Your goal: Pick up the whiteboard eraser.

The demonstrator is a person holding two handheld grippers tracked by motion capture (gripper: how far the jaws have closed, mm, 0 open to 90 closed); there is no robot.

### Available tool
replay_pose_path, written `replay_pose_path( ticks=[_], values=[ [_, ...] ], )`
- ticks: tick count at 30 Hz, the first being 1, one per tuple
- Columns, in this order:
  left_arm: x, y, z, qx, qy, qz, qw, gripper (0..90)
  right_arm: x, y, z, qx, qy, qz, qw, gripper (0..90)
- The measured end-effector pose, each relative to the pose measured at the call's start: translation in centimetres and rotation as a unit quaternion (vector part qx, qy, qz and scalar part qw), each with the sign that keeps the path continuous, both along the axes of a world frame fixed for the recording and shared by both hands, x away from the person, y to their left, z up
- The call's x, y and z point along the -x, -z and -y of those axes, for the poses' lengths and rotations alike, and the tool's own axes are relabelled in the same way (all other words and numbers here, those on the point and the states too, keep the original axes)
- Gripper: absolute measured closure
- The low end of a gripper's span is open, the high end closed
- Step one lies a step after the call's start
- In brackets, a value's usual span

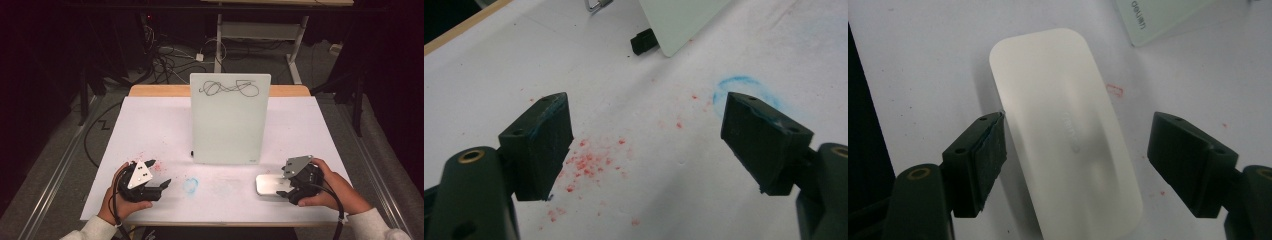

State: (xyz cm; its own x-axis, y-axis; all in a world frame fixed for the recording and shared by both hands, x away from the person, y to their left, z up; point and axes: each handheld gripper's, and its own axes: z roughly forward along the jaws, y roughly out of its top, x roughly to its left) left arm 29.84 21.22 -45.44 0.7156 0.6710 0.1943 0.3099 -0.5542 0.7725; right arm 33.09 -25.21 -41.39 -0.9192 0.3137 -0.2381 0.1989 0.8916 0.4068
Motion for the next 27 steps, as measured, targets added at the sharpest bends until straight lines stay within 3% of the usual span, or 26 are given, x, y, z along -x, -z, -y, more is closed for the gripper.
replay_pose_path(
  ticks=[1,4,11,17,27],
  values=[
    [0.0,0.0,0.0,-0.001,0.000,-0.001,1.0000,20.0,-0.2,0.3,-0.5,0.018,-0.012,-0.004,0.9998,24.8],
    [0.0,0.0,0.0,-0.002,0.001,-0.002,1.0000,20.0,-0.5,0.8,-1.2,0.031,-0.022,-0.015,0.9991,24.8],
    [-0.1,0.1,0.1,-0.004,0.005,-0.006,1.0000,20.0,-0.9,1.1,-1.9,0.049,-0.029,-0.021,0.9981,25.2],
    [-0.2,0.3,0.2,-0.011,0.012,-0.007,0.9998,20.0,-2.1,1.8,-1.9,0.074,-0.043,-0.053,0.9949,24.8],
    [-0.2,0.5,0.4,-0.014,0.016,-0.020,0.9996,19.8,-2.5,2.1,-1.3,0.073,-0.055,-0.068,0.9935,26.0]
  ],
)
